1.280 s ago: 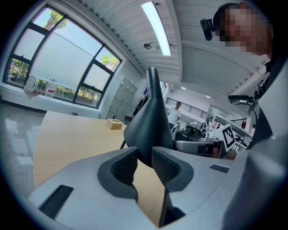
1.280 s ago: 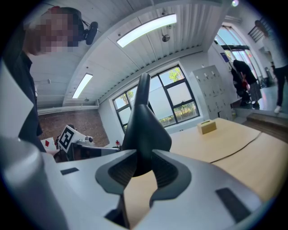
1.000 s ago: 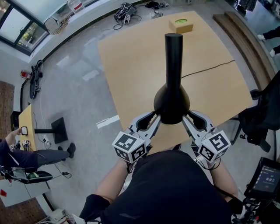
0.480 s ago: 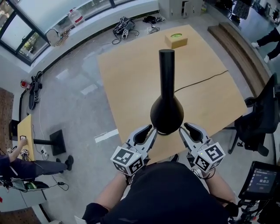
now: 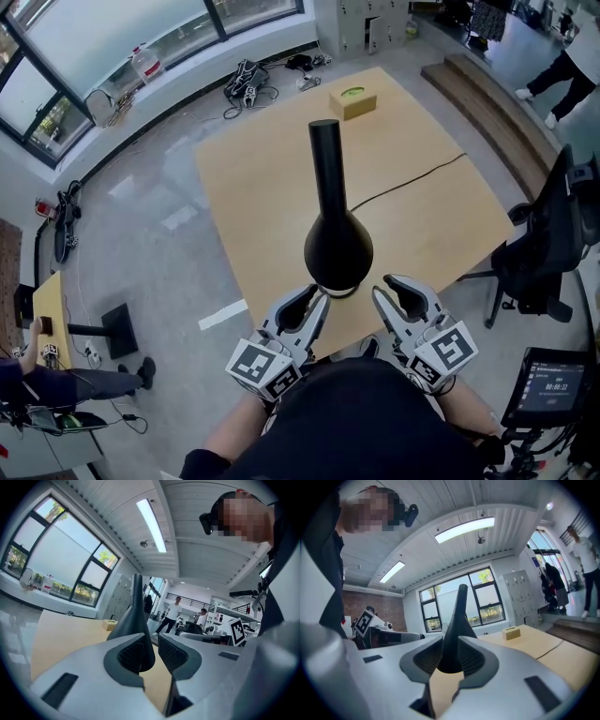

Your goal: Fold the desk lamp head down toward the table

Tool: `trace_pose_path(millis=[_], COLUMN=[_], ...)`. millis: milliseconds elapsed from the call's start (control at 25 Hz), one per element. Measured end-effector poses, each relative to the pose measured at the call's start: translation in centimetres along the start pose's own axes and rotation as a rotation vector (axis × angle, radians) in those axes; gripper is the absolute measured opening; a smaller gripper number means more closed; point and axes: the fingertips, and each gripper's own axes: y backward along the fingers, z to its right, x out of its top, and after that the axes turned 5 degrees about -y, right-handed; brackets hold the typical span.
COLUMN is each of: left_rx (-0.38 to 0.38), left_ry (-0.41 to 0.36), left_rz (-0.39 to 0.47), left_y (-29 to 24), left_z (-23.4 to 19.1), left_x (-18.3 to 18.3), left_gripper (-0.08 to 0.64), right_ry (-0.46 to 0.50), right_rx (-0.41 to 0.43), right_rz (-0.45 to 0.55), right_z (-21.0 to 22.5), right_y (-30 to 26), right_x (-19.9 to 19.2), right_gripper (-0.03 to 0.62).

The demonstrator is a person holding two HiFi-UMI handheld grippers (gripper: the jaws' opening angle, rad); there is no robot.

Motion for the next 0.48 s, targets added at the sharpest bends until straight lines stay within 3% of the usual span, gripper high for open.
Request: trace_pose_path(millis=[480], left_rx=[-0.048], left_ry=[-0.031], left_rz=[0.003], left_y=[-1.4], left_z=[1.8], left_x=[-0.6], left_gripper=[0.086], right_ry=[0.073], right_rx=[-0.011], right_rz=[0.042], right_z=[0.2], right_y=[1.6], right_x=[0.0], right_gripper=[0.103])
